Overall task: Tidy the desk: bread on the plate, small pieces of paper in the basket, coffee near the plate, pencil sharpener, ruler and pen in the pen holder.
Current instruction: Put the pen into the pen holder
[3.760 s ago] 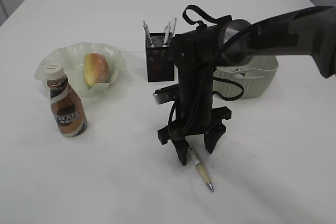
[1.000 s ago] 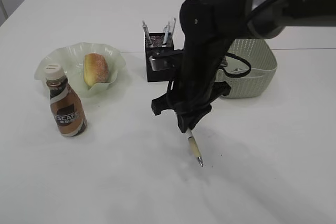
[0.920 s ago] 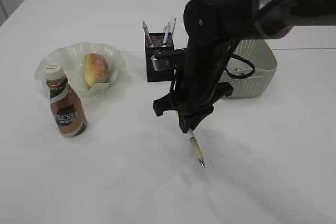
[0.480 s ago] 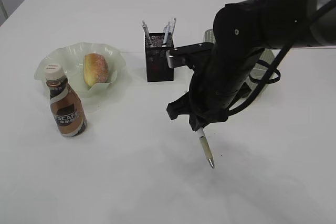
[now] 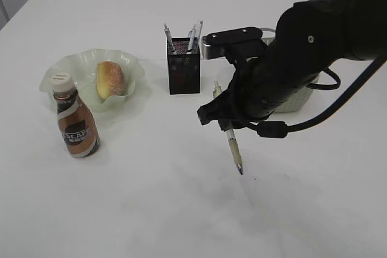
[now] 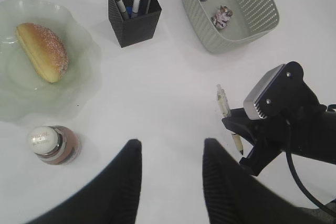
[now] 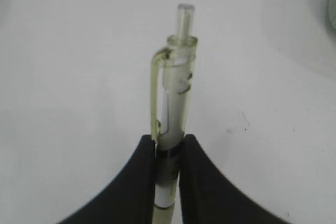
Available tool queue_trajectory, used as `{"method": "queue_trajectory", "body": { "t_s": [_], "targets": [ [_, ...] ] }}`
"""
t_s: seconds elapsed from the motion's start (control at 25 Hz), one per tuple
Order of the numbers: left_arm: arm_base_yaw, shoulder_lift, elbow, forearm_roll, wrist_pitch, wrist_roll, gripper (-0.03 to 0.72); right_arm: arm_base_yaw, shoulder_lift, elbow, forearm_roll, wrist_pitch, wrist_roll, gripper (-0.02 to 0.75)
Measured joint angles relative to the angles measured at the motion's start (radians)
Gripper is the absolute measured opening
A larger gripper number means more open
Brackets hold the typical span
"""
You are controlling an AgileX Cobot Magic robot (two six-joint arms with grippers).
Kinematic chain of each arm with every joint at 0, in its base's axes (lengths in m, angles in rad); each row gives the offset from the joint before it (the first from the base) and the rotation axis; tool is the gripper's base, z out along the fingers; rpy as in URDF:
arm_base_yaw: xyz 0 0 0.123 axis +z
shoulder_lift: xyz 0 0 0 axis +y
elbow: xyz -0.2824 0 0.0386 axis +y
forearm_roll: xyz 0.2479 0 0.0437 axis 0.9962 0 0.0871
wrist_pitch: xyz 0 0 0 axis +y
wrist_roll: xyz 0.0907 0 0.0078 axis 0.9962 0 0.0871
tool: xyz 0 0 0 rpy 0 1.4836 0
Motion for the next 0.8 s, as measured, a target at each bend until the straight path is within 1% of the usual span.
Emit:
{"method": "queue_trajectory", "body": {
  "t_s": [0.24, 0.8],
  "targets": [
    [0.000, 0.000, 0.000, 0.000, 0.000, 0.000, 0.290, 0.000, -0.006, 0.006, -0.044, -0.086, -0.014, 0.073],
    [0.000, 0.000, 0.000, 0.000, 0.000, 0.000, 0.290, 0.000, -0.006, 0.006, -0.053, -0.111, -0.016, 0.073]
  ]
}}
